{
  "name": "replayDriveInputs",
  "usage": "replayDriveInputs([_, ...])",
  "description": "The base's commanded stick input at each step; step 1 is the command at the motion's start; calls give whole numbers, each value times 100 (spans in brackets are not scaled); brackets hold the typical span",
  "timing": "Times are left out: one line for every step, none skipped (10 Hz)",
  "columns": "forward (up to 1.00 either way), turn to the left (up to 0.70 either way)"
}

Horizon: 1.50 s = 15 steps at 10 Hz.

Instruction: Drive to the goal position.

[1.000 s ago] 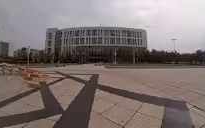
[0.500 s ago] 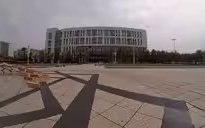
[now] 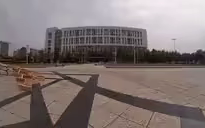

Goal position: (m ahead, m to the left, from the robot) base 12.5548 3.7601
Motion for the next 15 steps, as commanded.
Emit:
replayDriveInputs([100, 14])
replayDriveInputs([100, 0])
replayDriveInputs([100, 0])
replayDriveInputs([100, 0])
replayDriveInputs([100, 0])
replayDriveInputs([100, 0])
replayDriveInputs([100, 0])
replayDriveInputs([100, 2])
replayDriveInputs([100, 17])
replayDriveInputs([100, 5])
replayDriveInputs([100, 0])
replayDriveInputs([100, 0])
replayDriveInputs([100, 0])
replayDriveInputs([100, 0])
replayDriveInputs([100, 0])
